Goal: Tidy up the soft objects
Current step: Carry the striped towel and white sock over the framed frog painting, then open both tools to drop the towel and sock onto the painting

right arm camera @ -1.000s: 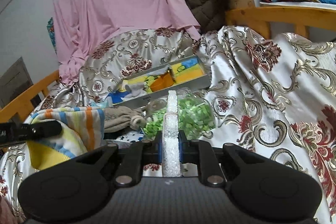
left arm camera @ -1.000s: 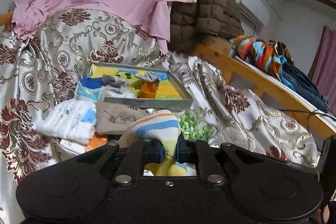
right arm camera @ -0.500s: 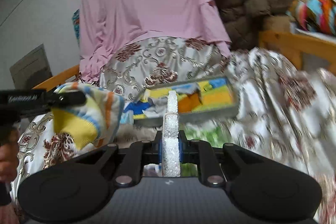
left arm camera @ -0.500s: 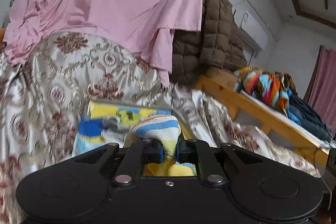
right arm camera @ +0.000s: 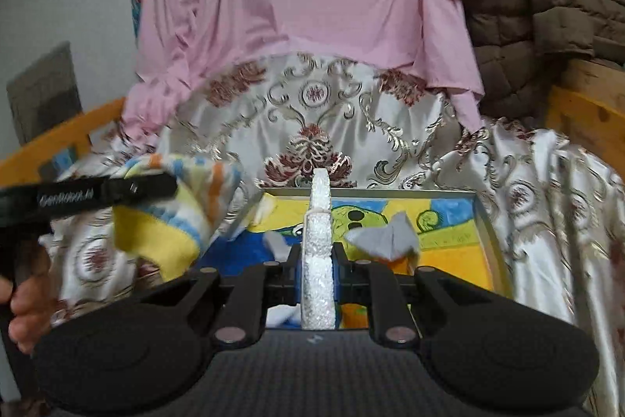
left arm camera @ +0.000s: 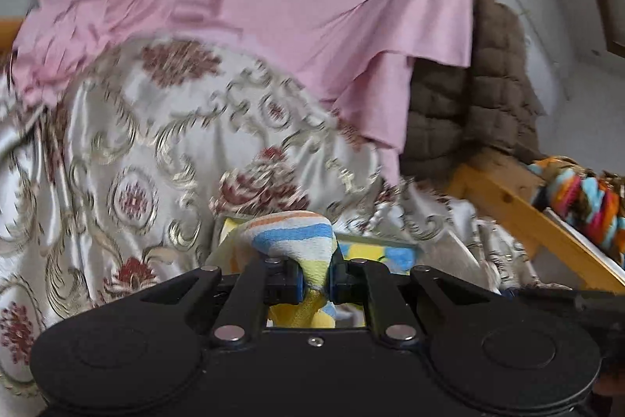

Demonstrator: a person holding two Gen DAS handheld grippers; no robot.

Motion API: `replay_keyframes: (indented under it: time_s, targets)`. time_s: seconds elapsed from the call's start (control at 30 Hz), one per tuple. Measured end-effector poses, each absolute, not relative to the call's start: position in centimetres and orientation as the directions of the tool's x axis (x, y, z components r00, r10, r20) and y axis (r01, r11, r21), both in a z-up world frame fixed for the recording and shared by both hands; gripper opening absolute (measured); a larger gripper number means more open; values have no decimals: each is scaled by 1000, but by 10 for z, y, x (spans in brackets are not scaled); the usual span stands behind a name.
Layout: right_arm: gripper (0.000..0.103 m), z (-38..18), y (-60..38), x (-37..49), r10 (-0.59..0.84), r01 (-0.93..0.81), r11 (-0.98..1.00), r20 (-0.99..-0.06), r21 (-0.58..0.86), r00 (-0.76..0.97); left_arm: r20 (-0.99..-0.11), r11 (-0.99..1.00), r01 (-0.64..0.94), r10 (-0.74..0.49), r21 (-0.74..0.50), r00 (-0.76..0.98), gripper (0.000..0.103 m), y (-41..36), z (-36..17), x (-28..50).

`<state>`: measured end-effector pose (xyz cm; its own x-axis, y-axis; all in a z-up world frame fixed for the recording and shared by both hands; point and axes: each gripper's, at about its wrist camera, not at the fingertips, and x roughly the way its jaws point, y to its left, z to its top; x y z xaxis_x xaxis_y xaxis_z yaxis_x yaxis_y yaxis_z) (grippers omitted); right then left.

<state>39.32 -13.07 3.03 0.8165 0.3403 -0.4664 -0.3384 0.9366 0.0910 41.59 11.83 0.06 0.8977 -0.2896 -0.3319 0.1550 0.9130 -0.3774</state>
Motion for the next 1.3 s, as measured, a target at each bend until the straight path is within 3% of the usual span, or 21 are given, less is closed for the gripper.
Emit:
replay_keyframes:
  time_s: [0.43,1.07,1.3]
  targets:
    - [15,-13,-56,508,178,-290,953,-612,-89,771,-473,849,100,-383,-519,793,12,134,-64,464]
    - [15,-30,-22,541,155,-302,947,-669,-108,727,-540,814,28,-410,-580,735,16,140,-82,481]
    - [18,-32,-17,544,160,-305,947,-682,-97,714,-554,820,19,-403,-572,728,25,140,-82,482]
